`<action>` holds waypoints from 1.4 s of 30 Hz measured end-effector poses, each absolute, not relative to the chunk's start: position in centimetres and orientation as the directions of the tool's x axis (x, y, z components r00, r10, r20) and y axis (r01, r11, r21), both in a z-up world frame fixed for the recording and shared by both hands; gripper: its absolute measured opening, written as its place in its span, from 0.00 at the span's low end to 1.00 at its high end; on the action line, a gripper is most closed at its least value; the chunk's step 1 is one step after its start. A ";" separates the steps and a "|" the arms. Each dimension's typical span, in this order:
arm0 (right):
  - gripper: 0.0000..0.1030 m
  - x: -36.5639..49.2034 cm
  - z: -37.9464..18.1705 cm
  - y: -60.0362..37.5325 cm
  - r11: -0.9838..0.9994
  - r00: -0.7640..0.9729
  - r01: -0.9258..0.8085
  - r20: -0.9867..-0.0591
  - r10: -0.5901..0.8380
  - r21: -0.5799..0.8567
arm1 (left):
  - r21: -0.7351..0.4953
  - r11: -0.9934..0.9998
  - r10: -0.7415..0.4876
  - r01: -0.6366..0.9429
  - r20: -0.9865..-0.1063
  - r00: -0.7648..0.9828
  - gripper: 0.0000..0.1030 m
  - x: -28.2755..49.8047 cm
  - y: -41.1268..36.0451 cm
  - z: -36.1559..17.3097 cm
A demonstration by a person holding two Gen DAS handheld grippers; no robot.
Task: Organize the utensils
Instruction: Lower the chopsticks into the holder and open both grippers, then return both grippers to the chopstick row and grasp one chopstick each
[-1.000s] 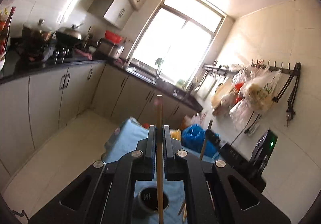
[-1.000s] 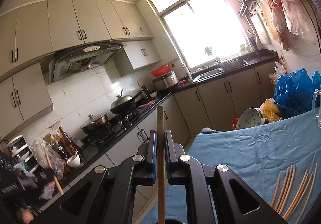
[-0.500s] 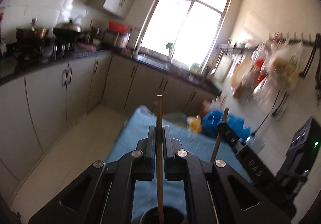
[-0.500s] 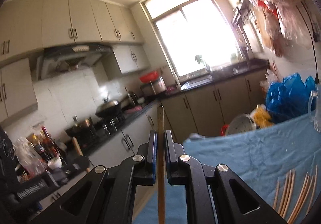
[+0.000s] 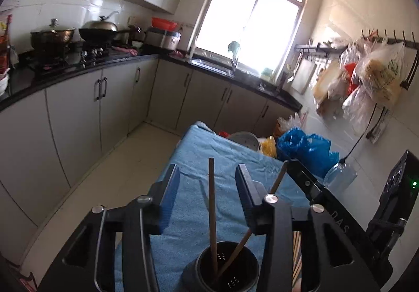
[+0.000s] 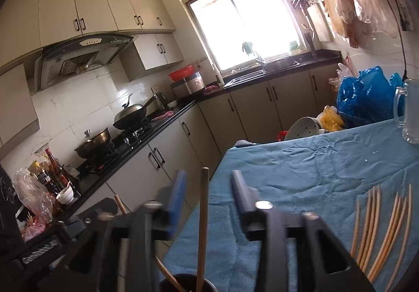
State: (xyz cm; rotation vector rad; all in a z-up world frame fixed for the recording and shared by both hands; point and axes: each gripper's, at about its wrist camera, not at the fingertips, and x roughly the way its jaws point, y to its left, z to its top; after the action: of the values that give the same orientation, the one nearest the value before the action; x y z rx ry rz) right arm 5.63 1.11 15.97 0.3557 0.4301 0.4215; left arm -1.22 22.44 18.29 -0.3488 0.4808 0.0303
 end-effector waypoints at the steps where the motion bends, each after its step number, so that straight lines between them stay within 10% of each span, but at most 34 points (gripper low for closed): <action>1: 0.43 5.2 16.3 0.8 0.857 0.830 -0.311 -0.321 0.455 0.412 | -0.309 0.944 -0.036 -0.118 -0.452 0.891 0.42 -2.1 22.4 18.7; 12: 0.53 -0.4 15.0 -8.4 0.913 0.855 -0.177 -0.403 0.327 0.367 | -0.305 0.952 -0.139 0.005 -0.421 0.897 0.57 -9.4 16.9 21.2; 21: 0.53 -1.6 7.7 -21.6 0.941 0.738 0.067 -0.651 0.177 0.332 | -0.339 0.928 -0.344 0.156 -0.618 0.707 0.57 -5.2 6.8 14.2; 42: 0.38 6.2 0.9 -23.8 0.935 0.603 0.030 -0.753 0.264 0.353 | -0.224 0.973 -0.224 0.061 -0.830 0.511 0.31 10.4 -2.4 1.7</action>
State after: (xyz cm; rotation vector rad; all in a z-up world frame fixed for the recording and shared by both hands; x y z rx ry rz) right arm 6.18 -23.78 0.91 0.3484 0.9180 0.1385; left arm 10.37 -2.38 1.75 -0.1743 1.0215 -0.1726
